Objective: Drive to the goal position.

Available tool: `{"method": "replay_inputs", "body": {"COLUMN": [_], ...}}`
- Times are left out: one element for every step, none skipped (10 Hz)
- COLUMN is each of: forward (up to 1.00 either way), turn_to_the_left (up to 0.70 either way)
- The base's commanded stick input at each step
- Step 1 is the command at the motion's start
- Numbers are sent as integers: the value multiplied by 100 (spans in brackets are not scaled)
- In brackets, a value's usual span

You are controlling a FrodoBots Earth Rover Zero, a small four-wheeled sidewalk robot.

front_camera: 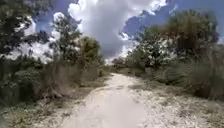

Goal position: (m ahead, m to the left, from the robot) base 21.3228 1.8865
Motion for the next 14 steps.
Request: {"method": "replay_inputs", "body": {"forward": [50, 50, 50, 50, 50, 50, 50, 50, 50, 50, 50, 50, 50, 50], "turn_to_the_left": [0, 0, 0, 0, 0, -16, -48, -32, 0, 0, 0, 0, 0, 0]}}
